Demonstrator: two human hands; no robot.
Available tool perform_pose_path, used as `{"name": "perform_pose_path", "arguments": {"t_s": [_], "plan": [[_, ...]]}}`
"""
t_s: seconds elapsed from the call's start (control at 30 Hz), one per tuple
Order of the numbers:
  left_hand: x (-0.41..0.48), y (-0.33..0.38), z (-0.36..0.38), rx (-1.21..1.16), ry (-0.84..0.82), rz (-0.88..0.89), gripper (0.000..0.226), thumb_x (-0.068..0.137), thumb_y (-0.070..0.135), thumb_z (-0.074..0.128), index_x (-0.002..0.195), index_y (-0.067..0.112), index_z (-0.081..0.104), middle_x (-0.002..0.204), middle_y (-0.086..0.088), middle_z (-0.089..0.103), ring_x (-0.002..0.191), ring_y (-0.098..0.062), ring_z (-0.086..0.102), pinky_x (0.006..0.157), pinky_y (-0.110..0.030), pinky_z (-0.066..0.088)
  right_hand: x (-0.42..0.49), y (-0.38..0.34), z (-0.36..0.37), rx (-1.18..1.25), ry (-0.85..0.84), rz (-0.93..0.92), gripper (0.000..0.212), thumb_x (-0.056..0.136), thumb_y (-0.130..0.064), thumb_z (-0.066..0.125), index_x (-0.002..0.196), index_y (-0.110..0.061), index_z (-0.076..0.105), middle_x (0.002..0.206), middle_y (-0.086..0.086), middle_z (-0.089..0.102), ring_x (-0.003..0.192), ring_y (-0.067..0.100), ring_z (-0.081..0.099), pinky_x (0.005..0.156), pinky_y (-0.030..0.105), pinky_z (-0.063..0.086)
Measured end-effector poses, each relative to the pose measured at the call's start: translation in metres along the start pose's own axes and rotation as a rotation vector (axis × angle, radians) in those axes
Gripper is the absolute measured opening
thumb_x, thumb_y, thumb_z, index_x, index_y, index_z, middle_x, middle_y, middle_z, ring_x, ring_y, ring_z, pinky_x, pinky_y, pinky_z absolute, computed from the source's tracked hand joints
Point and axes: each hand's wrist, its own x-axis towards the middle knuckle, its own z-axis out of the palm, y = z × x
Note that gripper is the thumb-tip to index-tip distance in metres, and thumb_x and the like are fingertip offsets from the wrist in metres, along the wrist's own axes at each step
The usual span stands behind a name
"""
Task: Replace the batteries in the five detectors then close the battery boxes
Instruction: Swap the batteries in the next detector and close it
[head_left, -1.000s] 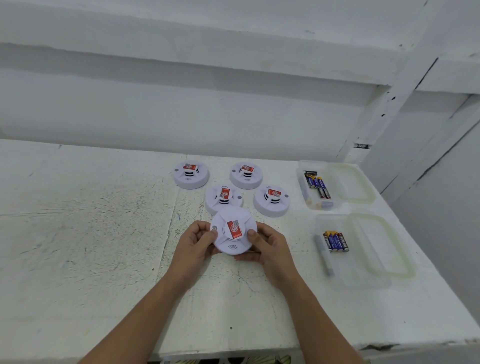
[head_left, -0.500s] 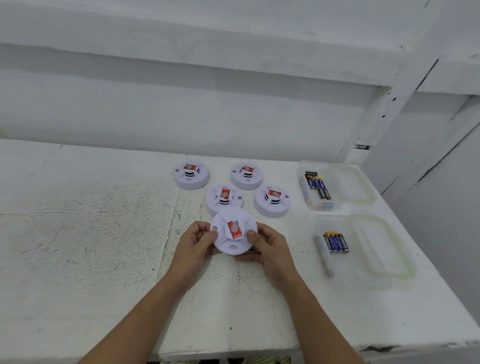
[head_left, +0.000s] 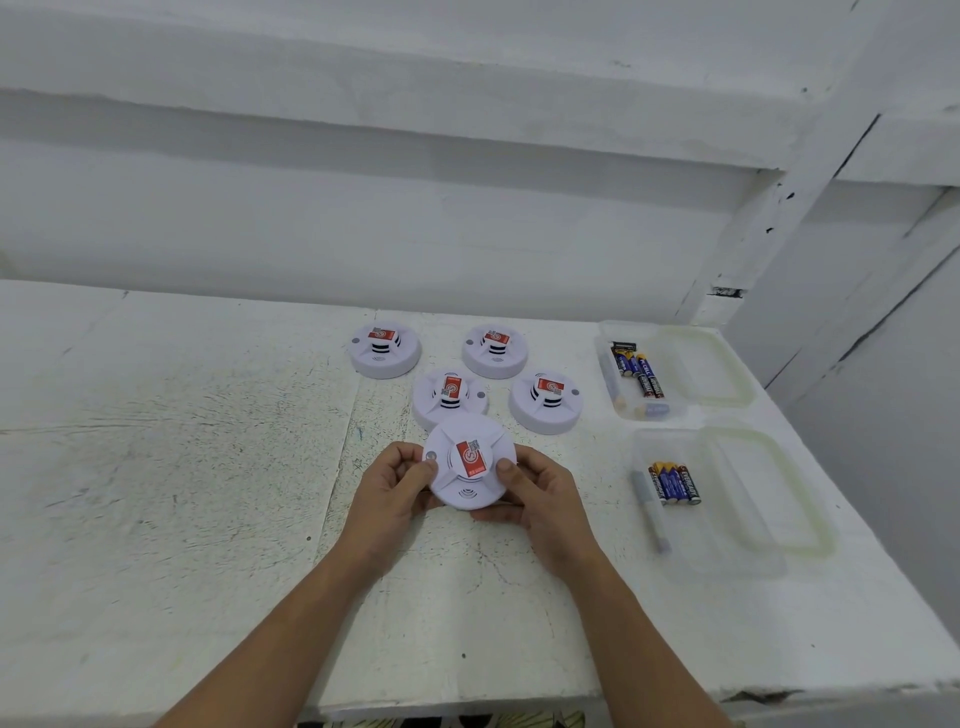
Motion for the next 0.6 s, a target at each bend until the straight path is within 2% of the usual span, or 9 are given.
{"name": "perform_pose_path", "arguments": {"t_s": [0.3, 0.6], "plan": [[-0.0005, 0.0015, 0.0013, 0.002, -0.002, 0.003, 0.007, 0.094, -0.002, 0.047, 0.096, -0.004, 0.053, 0.082, -0.013, 0.068, 0.076, -0.020, 0.067, 0.067, -0.027, 0.058, -0.0003, 0.0000, -0.0003, -0.002, 0.000, 0.000, 0.033, 0.087, -0.026, 0.060, 0.115, -0.008, 0.064, 0.106, 0.011, 0.072, 0.097, 0.031, 0.069, 0.075, 0.047, 0.058], [-0.0006, 0.0021, 0.0017, 0.005, 0.004, -0.006, 0.007, 0.094, -0.002, 0.047, 0.096, -0.005, 0.053, 0.085, -0.016, 0.066, 0.074, -0.019, 0.066, 0.066, -0.027, 0.058, -0.0015, -0.0020, 0.0005, -0.010, 0.001, 0.004, 0.029, 0.090, -0.022, 0.058, 0.115, -0.008, 0.064, 0.105, 0.010, 0.072, 0.096, 0.029, 0.069, 0.072, 0.044, 0.059]]}}
